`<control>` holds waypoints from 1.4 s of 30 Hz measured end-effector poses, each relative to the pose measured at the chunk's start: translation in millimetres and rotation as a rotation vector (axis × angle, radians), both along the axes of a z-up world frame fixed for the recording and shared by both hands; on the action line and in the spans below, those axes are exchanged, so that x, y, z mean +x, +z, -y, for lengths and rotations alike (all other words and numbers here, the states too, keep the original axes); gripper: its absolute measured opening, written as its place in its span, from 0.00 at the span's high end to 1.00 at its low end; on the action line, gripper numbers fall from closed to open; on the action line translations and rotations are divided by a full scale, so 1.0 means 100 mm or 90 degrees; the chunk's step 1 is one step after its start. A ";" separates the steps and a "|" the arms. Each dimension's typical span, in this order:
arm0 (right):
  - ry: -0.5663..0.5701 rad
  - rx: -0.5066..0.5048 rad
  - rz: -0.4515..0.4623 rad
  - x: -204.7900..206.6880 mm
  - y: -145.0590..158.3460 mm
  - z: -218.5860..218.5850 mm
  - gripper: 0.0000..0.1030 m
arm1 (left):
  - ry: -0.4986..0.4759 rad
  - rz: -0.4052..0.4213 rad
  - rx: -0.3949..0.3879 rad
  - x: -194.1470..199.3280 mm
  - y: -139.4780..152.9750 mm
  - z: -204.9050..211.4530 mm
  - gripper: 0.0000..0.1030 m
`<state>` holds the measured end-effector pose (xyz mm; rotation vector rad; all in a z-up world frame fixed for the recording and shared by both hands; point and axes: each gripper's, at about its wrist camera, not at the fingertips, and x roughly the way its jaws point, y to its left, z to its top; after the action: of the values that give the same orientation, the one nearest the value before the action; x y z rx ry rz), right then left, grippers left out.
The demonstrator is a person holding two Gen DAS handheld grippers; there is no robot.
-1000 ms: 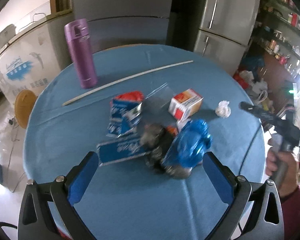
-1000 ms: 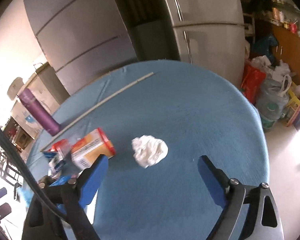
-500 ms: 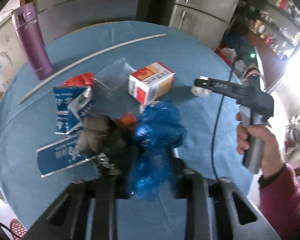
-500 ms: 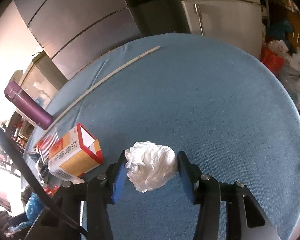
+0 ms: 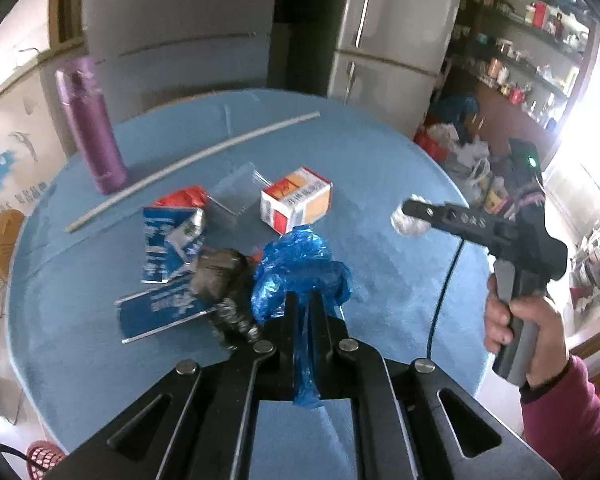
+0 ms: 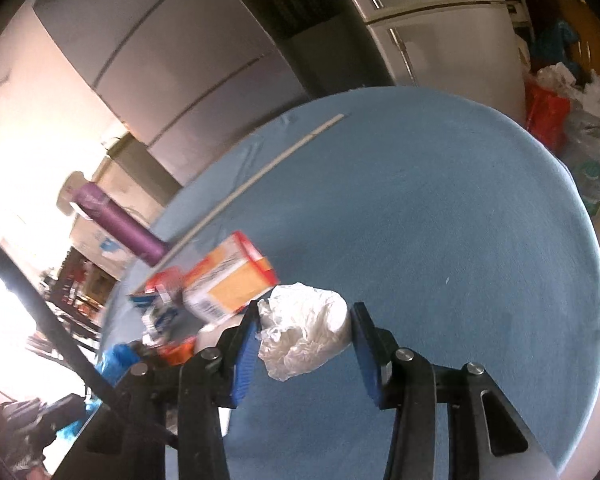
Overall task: Collect trash
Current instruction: 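Lift the tissue with the right gripper while the left lifts the blue bag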
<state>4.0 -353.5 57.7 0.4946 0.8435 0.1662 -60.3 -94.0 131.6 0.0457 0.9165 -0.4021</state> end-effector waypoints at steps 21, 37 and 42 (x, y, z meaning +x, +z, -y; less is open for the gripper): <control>0.166 0.029 0.039 -0.78 0.20 -1.46 0.54 | 0.145 0.014 -0.055 -1.02 -0.17 -1.55 0.96; 0.205 0.003 0.002 -0.81 -0.06 -1.79 0.54 | 0.114 -0.022 -0.091 -1.42 -0.50 -1.37 0.23; 0.183 -0.007 0.024 -0.89 0.01 -1.68 0.54 | 0.078 -0.048 -0.049 -1.12 -0.66 -1.05 0.23</control>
<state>-84.8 -185.8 58.3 0.3565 0.8754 0.4340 -172.7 11.2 65.6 -0.0962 0.9722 -0.3258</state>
